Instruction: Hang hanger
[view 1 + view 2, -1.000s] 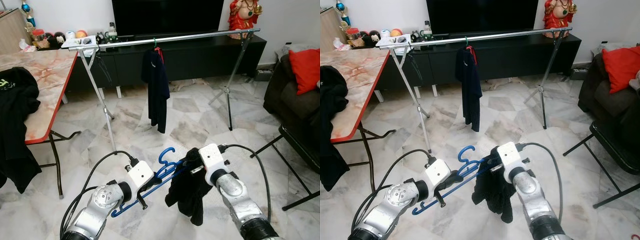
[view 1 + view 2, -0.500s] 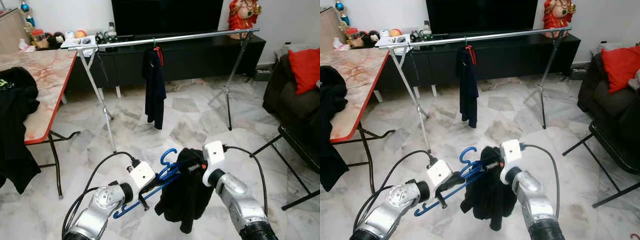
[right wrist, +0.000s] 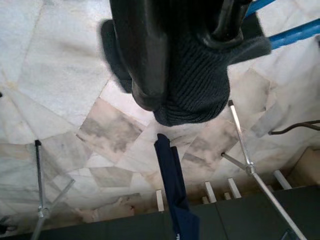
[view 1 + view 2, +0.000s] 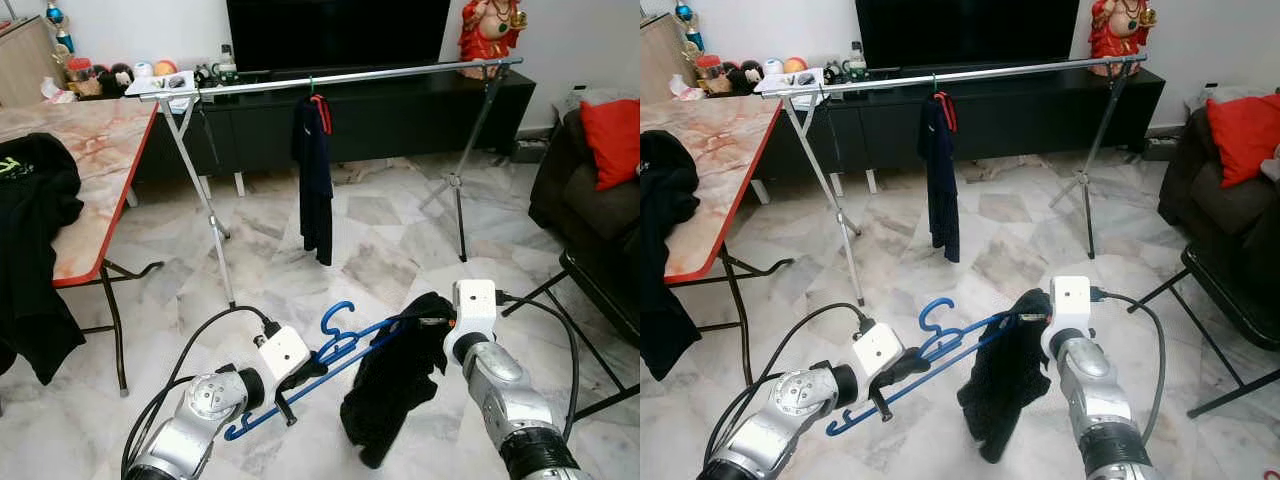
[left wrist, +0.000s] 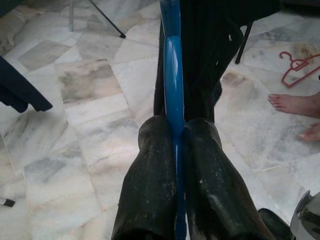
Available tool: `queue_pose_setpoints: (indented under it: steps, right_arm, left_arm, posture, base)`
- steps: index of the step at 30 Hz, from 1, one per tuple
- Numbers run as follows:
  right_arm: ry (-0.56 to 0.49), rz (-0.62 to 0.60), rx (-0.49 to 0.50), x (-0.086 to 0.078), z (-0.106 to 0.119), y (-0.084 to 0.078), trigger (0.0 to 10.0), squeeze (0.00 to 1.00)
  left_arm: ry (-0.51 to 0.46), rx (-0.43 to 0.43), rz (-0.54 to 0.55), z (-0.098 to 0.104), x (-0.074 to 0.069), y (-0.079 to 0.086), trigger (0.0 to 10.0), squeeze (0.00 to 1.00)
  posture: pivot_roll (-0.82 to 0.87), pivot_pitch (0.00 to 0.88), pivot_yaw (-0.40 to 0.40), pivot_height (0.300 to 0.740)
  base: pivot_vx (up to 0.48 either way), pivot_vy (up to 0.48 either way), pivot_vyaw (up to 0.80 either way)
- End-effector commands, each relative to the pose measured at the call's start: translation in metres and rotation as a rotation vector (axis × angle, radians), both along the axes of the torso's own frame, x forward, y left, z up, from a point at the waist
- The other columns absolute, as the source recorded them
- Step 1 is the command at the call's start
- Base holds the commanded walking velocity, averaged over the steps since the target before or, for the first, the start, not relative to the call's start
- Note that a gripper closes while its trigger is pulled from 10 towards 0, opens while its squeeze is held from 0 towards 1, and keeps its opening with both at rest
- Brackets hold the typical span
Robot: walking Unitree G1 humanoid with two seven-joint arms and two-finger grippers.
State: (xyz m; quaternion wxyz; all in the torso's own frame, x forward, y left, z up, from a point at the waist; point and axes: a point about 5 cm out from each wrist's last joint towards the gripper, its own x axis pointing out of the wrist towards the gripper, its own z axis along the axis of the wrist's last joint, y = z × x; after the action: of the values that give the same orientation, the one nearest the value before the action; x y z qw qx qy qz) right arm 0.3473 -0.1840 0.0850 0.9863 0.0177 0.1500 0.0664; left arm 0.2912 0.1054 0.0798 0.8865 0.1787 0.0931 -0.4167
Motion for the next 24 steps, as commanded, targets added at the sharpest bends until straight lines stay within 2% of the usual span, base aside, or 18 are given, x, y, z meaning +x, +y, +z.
queue_pose_setpoints:
  steps: [1,5,7,9,10,13,17,19,24]
  right_arm:
    - [-0.027,0.081,0.033,0.002,0.005,0.016,10.0,0.00]
    - [-0.063,0.158,0.086,0.002,0.011,0.030,10.0,0.00]
    - [-0.091,0.239,0.097,0.000,0.015,0.038,10.0,0.00]
    - [-0.097,0.263,0.100,-0.001,0.016,0.041,10.0,0.00]
    - [-0.126,0.332,0.100,-0.004,0.020,0.047,10.0,0.00]
    - [-0.155,0.409,0.122,-0.007,0.026,0.053,10.0,0.00]
    - [-0.182,0.517,0.139,-0.014,0.031,0.060,10.0,0.00]
    - [-0.194,0.627,0.139,-0.022,0.033,0.065,10.0,0.00]
    - [-0.167,0.708,0.112,-0.030,0.029,0.063,10.0,0.00]
  left_arm:
    - [0.006,-0.016,-0.009,0.002,-0.001,-0.003,10.0,0.00]
    - [0.006,-0.023,-0.013,0.003,-0.001,-0.004,10.0,0.00]
    - [0.007,-0.025,-0.014,0.003,-0.001,-0.004,10.0,0.00]
    - [0.008,-0.026,-0.014,0.003,-0.001,-0.004,10.0,0.00]
    - [0.009,-0.028,-0.016,0.003,-0.001,-0.004,10.0,0.00]
    - [0.011,-0.031,-0.017,0.003,-0.001,-0.005,10.0,0.00]
    - [0.012,-0.034,-0.018,0.003,-0.002,-0.005,10.0,0.00]
    - [0.012,-0.036,-0.022,0.003,-0.002,-0.007,10.0,0.00]
    - [0.011,-0.036,-0.022,0.003,-0.002,-0.007,10.0,0.00]
  posture:
    - [0.07,0.047,0.015,0.740]
    - [0.07,0.047,0.015,0.740]
    - [0.07,0.048,0.015,0.740]
    - [0.07,0.048,0.015,0.740]
    - [0.07,0.047,0.015,0.740]
    - [0.07,0.047,0.015,0.740]
    - [0.07,0.045,0.015,0.740]
    - [0.07,0.045,0.015,0.740]
    - [0.06,0.044,0.014,0.740]
  base:
    - [0.000,0.000,0.00]
    - [0.000,0.000,0.00]
    - [0.000,0.000,0.00]
    - [0.000,0.000,0.00]
    - [0.000,0.000,0.00]
    - [0.000,0.000,0.00]
    - [0.000,0.000,0.00]
    - [0.000,0.000,0.00]
    - [0.000,0.000,0.00]
